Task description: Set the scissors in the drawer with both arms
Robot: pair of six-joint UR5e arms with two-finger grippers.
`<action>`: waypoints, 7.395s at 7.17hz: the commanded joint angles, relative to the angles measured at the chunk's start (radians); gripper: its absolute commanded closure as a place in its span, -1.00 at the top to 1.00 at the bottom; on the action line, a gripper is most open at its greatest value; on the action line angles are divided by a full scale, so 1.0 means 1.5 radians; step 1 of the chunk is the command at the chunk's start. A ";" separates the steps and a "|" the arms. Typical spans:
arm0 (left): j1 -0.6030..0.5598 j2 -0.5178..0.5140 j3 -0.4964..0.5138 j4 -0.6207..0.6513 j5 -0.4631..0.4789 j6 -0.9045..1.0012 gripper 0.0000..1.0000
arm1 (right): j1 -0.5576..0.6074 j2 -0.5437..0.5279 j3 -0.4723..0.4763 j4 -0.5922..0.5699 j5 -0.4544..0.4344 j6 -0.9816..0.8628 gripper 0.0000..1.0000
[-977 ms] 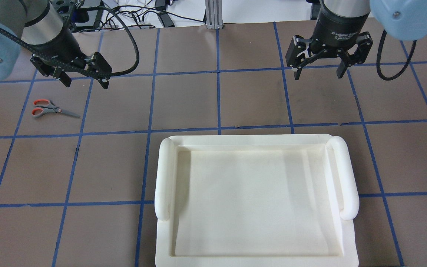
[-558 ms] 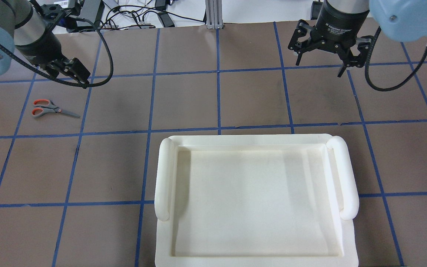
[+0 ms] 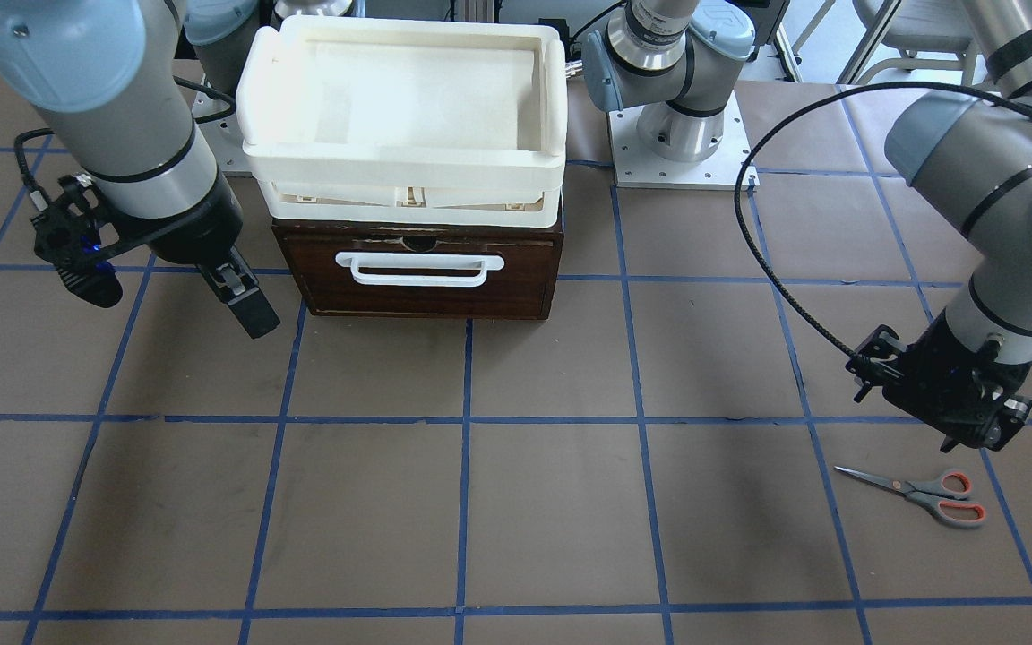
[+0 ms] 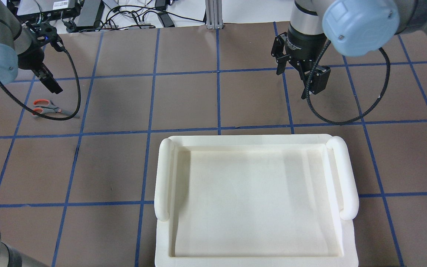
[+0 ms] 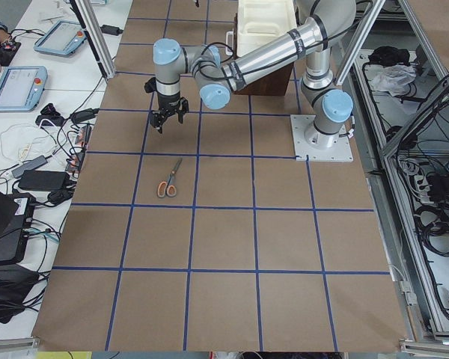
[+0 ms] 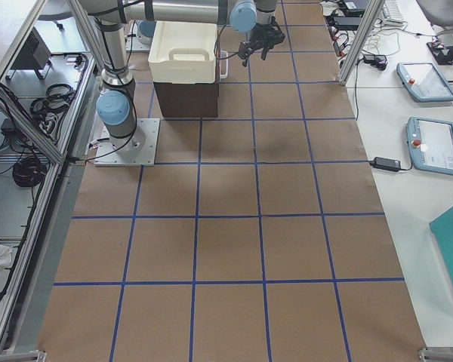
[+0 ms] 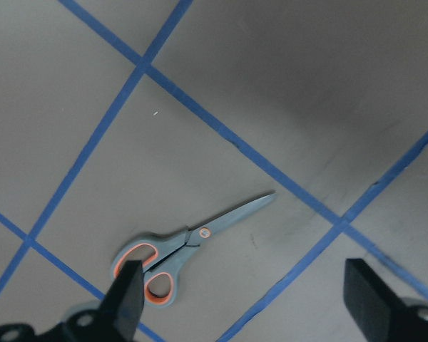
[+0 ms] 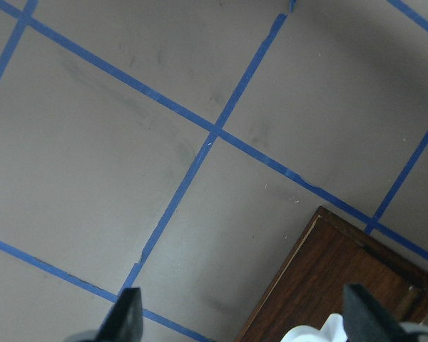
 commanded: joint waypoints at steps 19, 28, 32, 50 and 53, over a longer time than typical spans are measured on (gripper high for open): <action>0.108 -0.182 0.011 0.090 -0.044 0.694 0.29 | 0.103 0.129 -0.006 0.047 0.077 0.437 1.00; 0.102 -0.174 0.001 0.128 -0.039 0.688 -0.49 | 0.106 0.133 0.015 0.064 0.085 0.429 1.00; 0.095 -0.133 0.001 0.117 -0.020 0.680 -0.83 | 0.106 0.147 0.015 0.064 0.085 0.435 1.00; -0.147 0.190 0.015 -0.261 -0.027 0.241 -1.00 | 0.095 0.178 -0.021 -0.062 0.070 0.318 1.00; -0.151 0.201 0.016 -0.289 -0.027 0.246 -1.00 | 0.094 0.206 -0.058 -0.062 0.070 0.316 1.00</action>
